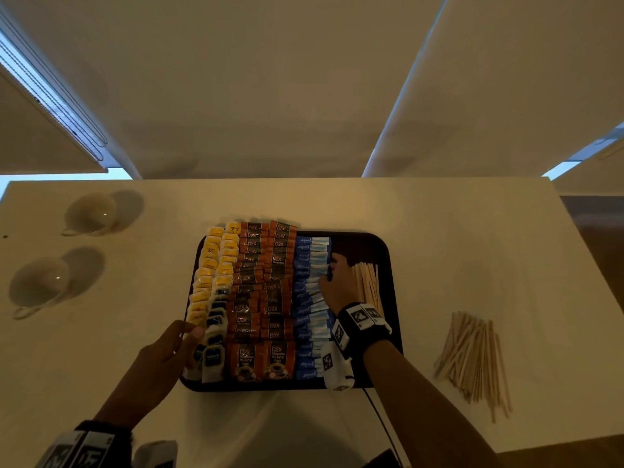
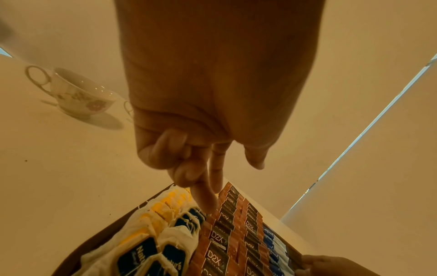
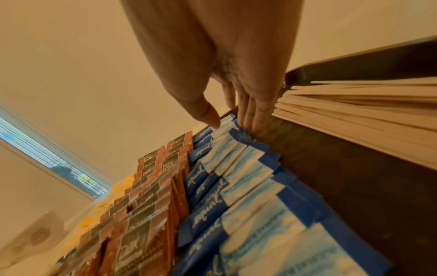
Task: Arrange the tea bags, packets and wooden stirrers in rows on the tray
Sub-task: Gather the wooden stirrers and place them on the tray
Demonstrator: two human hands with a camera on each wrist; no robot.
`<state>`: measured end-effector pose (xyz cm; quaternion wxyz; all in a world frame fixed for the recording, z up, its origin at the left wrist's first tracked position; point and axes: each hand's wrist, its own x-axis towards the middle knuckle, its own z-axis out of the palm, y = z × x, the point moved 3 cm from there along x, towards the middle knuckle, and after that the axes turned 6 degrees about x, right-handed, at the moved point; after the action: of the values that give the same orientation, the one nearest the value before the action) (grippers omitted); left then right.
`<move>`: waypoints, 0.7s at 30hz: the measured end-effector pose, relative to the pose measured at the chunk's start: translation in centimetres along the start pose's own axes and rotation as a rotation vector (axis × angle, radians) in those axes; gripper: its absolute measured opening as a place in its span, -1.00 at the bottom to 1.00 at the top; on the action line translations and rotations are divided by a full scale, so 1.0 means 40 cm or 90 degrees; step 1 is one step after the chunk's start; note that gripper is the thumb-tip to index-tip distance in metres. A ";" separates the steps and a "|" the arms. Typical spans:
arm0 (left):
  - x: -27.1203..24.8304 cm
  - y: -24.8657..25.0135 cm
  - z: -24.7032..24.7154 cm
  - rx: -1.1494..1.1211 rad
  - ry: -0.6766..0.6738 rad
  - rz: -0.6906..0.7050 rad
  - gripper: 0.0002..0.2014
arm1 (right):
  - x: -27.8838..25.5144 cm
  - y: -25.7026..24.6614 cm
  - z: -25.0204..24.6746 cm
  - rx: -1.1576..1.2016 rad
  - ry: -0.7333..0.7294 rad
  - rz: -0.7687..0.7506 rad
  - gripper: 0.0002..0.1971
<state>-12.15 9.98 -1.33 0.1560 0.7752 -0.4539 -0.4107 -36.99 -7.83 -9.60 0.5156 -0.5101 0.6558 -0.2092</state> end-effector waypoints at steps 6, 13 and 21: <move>-0.002 -0.002 0.002 0.007 -0.001 -0.010 -0.83 | -0.004 -0.001 0.003 0.034 -0.005 -0.042 -0.42; -0.008 -0.003 0.004 0.010 -0.008 -0.013 -0.85 | -0.011 0.002 -0.012 0.039 0.026 -0.055 -0.33; -0.010 -0.010 -0.003 0.064 0.013 0.022 -0.90 | -0.130 0.171 -0.309 -0.004 0.445 0.075 -0.43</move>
<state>-11.93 10.52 -1.30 0.1283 0.7782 -0.4860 -0.3766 -51.35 -3.65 -7.97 0.2698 -0.3704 0.8216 -0.3391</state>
